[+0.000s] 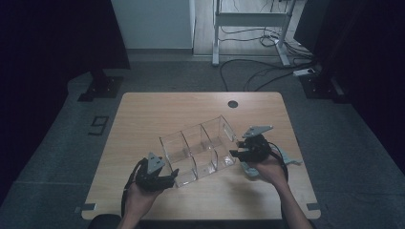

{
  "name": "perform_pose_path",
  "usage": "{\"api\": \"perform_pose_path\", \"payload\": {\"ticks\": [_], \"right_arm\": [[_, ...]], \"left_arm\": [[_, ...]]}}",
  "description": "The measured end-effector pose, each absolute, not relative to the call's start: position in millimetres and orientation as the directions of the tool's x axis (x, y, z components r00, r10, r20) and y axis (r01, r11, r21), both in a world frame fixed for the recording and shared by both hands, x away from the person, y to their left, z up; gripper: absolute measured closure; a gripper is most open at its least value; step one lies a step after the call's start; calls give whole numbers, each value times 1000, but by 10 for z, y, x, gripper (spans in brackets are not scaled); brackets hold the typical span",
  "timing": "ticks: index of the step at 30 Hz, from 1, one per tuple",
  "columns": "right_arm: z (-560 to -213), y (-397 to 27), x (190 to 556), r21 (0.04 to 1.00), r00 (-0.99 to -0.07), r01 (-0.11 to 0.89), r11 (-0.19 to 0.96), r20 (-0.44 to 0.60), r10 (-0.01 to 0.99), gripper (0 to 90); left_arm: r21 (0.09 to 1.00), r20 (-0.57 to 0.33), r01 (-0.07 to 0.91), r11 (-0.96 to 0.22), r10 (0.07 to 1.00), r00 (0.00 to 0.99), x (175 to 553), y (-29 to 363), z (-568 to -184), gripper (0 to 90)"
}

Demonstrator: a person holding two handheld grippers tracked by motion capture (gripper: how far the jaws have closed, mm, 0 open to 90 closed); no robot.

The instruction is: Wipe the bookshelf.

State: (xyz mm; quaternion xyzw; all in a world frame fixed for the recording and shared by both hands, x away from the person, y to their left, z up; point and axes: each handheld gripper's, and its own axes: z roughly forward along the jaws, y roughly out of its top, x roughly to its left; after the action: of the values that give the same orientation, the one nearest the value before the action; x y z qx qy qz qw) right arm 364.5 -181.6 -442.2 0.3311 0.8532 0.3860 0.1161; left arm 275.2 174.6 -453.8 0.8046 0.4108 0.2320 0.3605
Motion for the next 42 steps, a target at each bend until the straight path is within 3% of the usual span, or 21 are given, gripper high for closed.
{"api": "perform_pose_path", "payload": {"ticks": [10,17,25,28,30,42], "right_arm": [[-4429,-1693,3592,732,-790,446,515,52,611,460],[-4408,-1725,3566,734,-798,430,525,37,602,412],[-4445,-1857,3562,732,-771,448,513,26,637,356],[-4468,-1939,3548,734,-755,459,501,25,655,344],[-4476,-2001,3541,734,-743,466,495,21,669,341],[-4471,-2252,3537,743,-671,497,448,1,742,299]], "left_arm": [[772,103,507,-384,862,497,2903,1943,-4530,476],[769,107,521,-371,878,467,3022,2034,-4520,536],[766,116,522,-375,879,462,3093,2000,-4496,543],[761,103,534,-368,882,461,3127,1980,-4505,594],[752,119,538,-381,881,458,3145,1969,-4496,673],[756,101,565,-330,912,397,3368,2108,-4517,792]]}}
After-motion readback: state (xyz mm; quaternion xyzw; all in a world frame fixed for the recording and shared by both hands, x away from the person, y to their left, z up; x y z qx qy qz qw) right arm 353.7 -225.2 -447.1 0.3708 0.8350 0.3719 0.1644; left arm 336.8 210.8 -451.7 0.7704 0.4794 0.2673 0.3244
